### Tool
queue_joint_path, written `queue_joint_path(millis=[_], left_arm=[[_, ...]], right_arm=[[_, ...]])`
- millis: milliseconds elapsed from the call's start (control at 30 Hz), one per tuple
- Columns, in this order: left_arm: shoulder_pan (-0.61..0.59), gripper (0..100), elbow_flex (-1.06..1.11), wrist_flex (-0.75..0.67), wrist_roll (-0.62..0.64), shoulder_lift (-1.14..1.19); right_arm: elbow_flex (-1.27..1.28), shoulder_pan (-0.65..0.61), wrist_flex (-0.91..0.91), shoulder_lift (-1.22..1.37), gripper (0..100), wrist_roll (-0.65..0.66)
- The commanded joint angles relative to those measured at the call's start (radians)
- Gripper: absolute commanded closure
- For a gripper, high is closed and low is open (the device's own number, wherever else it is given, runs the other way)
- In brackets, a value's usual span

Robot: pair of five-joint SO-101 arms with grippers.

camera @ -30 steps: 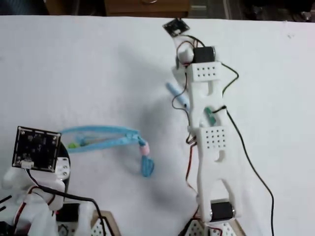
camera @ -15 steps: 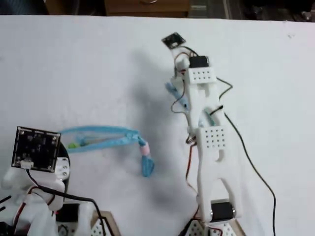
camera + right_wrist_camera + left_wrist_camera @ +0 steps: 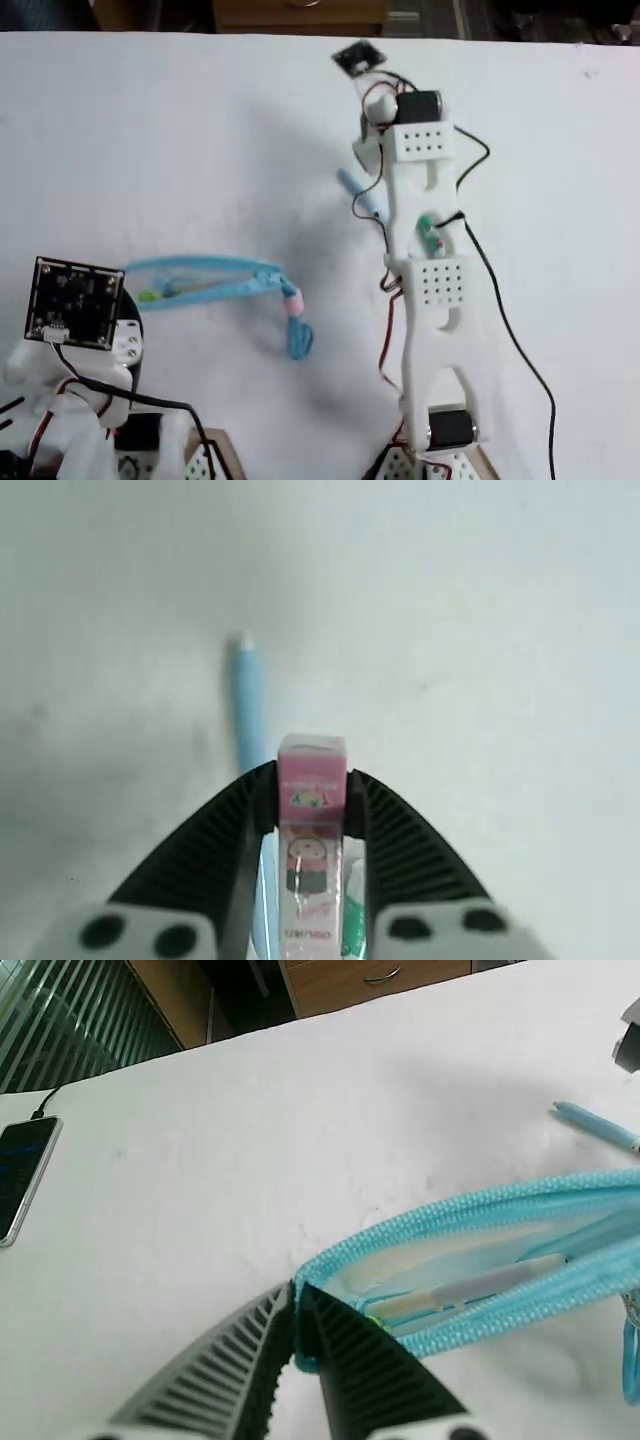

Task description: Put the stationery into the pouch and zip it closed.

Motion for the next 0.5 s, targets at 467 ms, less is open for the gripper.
queue_joint_path(millis=[467], left_arm=[[-0.005, 98, 0.028, 0.023, 0.003, 0.008]], right_arm=[[0.663, -0.116, 0.019, -1.027, 98.1, -0.399]])
